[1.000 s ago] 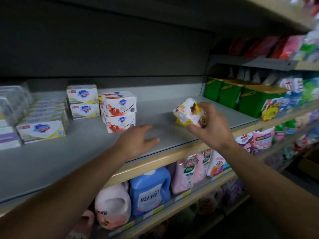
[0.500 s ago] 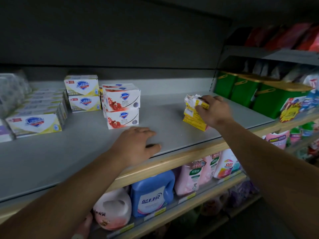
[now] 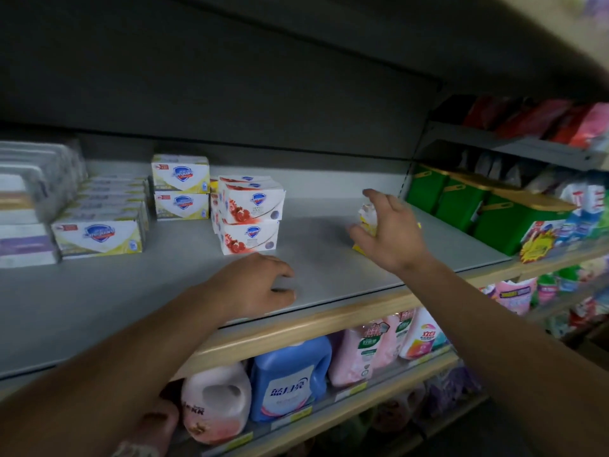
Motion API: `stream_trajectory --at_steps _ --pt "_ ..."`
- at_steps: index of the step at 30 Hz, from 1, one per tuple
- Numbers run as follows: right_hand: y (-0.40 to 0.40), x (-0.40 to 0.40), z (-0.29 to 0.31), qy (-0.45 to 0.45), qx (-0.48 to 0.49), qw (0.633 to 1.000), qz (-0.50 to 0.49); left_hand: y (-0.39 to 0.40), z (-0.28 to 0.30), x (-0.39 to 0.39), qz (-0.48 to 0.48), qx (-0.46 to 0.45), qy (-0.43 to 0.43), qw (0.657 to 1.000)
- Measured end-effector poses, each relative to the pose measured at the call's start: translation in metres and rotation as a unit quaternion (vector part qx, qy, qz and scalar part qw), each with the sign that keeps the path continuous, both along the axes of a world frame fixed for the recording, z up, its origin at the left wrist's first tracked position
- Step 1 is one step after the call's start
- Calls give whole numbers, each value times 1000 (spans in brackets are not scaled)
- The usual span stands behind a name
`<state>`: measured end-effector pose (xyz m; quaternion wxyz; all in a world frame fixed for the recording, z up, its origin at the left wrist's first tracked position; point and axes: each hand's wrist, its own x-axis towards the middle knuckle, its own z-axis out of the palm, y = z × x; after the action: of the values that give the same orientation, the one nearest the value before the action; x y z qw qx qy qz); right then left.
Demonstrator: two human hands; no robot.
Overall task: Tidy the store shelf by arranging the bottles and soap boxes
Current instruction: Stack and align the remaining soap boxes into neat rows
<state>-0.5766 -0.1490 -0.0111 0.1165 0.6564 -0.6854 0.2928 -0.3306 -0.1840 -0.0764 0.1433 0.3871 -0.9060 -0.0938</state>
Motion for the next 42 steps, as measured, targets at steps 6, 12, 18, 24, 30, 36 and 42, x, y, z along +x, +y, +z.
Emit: stream_trajectory --at_steps 6,12,18,24,30,36,42 --pt "-11 116 -3 -9 2 989 147 7 12 104 51 -24 -51 997" --pt "-54 225 -6 -4 13 973 231 14 3 207 154 -39 -30 987" --pt "-127 277 11 58 15 980 188 14 -10 229 155 -77 2 985" --pt "-192 288 13 115 54 986 106 6 -18 230 159 -82 7 984" --pt "-215 290 1 202 26 977 67 1 -19 230 160 -73 53 983" --pt "-190 290 17 178 -52 980 68 -1 -18 230 164 -68 44 983" --pt "-117 296 27 34 -92 970 224 9 -6 233 217 21 237 947"
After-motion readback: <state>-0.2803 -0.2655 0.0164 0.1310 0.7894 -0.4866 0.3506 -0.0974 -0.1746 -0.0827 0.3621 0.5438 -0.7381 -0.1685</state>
